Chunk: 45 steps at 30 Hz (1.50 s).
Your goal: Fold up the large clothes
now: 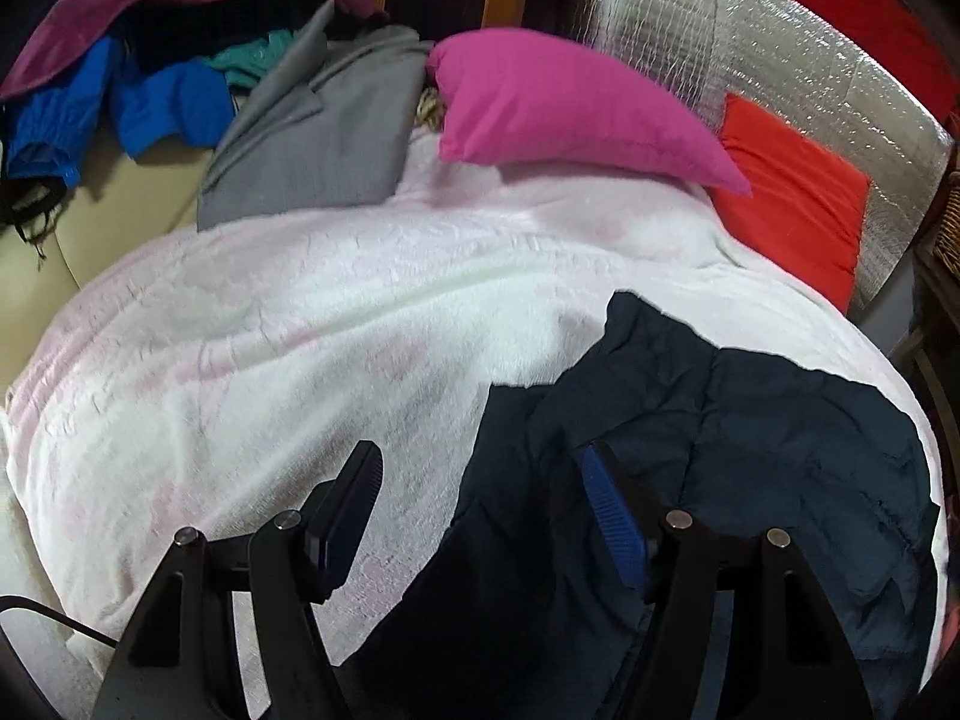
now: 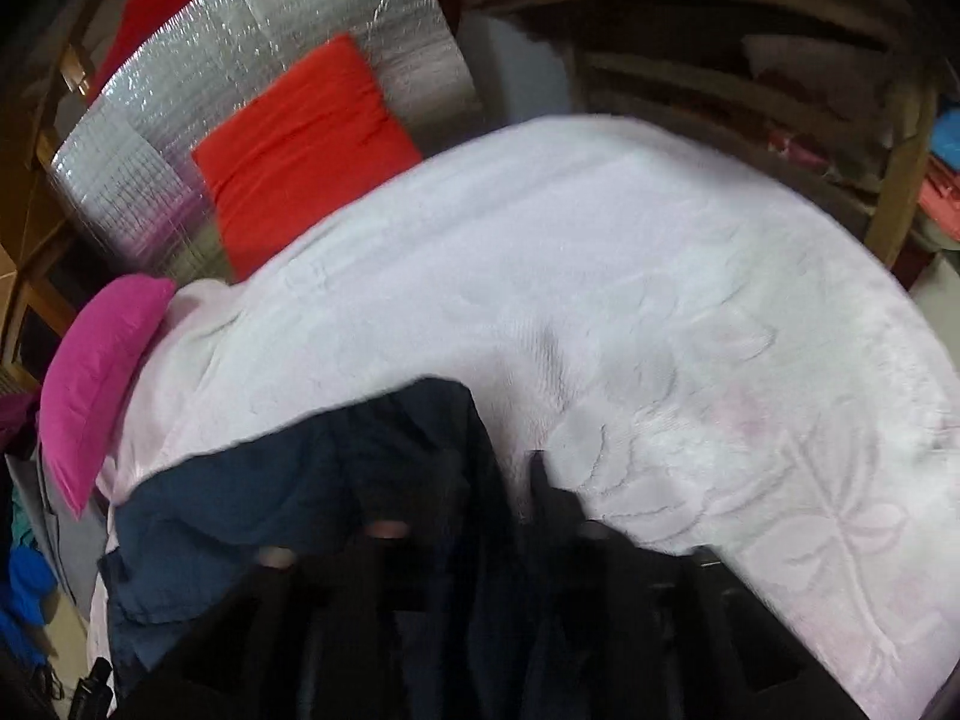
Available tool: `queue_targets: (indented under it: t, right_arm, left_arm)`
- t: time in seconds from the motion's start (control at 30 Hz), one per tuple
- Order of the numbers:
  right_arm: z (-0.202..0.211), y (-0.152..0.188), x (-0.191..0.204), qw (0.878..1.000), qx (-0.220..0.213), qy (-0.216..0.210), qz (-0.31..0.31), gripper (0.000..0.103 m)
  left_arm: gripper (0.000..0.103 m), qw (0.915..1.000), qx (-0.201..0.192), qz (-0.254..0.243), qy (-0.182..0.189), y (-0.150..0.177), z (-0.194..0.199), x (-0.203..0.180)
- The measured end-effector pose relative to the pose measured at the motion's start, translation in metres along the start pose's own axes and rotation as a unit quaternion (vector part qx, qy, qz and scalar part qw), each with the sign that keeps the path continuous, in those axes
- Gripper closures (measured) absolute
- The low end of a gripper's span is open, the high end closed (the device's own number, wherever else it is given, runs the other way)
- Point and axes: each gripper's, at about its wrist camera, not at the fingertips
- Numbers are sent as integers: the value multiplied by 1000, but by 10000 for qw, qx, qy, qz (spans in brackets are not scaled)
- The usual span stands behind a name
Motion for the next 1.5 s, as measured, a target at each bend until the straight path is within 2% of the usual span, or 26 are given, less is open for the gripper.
queue_targets:
  t: [0.03, 0.07, 0.17, 0.23, 0.27, 0.3, 0.33, 0.4, 0.5, 0.57, 0.63, 0.73, 0.83, 0.9, 0.97, 1.03, 1.1, 1.17, 1.27, 1.4, 1.5]
  right_arm:
    - [12, -1, 5, 9997, -244, -63, 69, 33]
    - [22, 1, 12, 9985, -468, -188, 199, 27]
    - [43, 9, 53, 9907, -793, -471, 1000, 29]
    - [46, 22, 86, 9804, -648, -945, 1605, 43]
    - [43, 28, 101, 9762, -488, -1091, 1808, 59]
    - [37, 35, 114, 9722, -271, -1236, 1969, 65]
    - [29, 42, 124, 9692, -64, -1403, 2022, 66]
    - [8, 53, 140, 9667, 247, -1572, 2002, 66]
    - [-42, 59, 148, 9693, 770, -1478, 1808, 65]
    - [-74, 59, 136, 9753, 998, -1312, 1470, 66]
    - [-88, 55, 125, 9779, 1104, -1388, 1112, 66]
    - [-85, 53, 117, 9784, 1167, -1452, 895, 67]
    - [-72, 53, 133, 9790, 889, -1530, 1009, 64]
    - [-58, 53, 145, 9717, 682, -1923, 1191, 63]
    - [-48, 56, 163, 9659, 518, -2133, 1375, 64]
    - [-47, 65, 177, 9569, 648, -2349, 1582, 64]
    - [-66, 80, 188, 9555, 1016, -2172, 1720, 62]
    - [-71, 85, 187, 9585, 950, -2021, 1772, 62]
    - [-65, 77, 179, 9600, 1031, -2160, 1456, 62]
    - [-34, 66, 157, 9680, 755, -1979, 1349, 62]
    - [-13, 46, 131, 9799, 383, -1500, 1262, 62]
  left_arm:
    - [33, 10000, -82, -12, 21, 0, 4, -1]
    - [33, 9998, -183, -35, 74, 0, 10, -3]
    - [33, 9993, -303, -117, 177, 4, 18, -9]
    - [33, 9989, -310, -218, 260, 9, 22, -16]
    - [33, 9987, -284, -295, 299, 12, 23, -20]
    - [33, 9984, -252, -394, 332, 15, 23, -25]
    - [33, 9982, -235, -455, 326, 18, 22, -28]
    - [33, 9978, -163, -595, 248, 24, 19, -35]
    - [33, 9973, -36, -704, 182, 30, 13, -41]
    - [33, 9970, -48, -760, 161, 31, 11, -43]
    - [33, 9965, -27, -818, 152, 32, 9, -43]
    - [33, 9966, 20, -806, 156, 32, 9, -40]
    - [33, 9975, 81, -687, 161, 30, 9, -36]
    - [33, 9978, 79, -642, 172, 30, 10, -35]
    - [33, 9975, 43, -686, 147, 31, 11, -36]
    - [33, 9970, -4, -761, 117, 33, 11, -37]
    - [33, 9964, -88, -844, 55, 34, 13, -38]
    - [33, 9958, -175, -903, 15, 35, 15, -38]
    - [33, 9947, -302, -984, -56, 35, 19, -39]
    - [33, 9939, -399, -1026, -40, 35, 24, -39]
    - [33, 9936, -477, -1025, -21, 35, 29, -38]
Point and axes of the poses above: each gripper's, at about its wrist camera, not at the fingertips, and z roughly against the way its jaws point, x to its left, y to its underside, and after that the axes turned 8 degrees about -y, right-handed
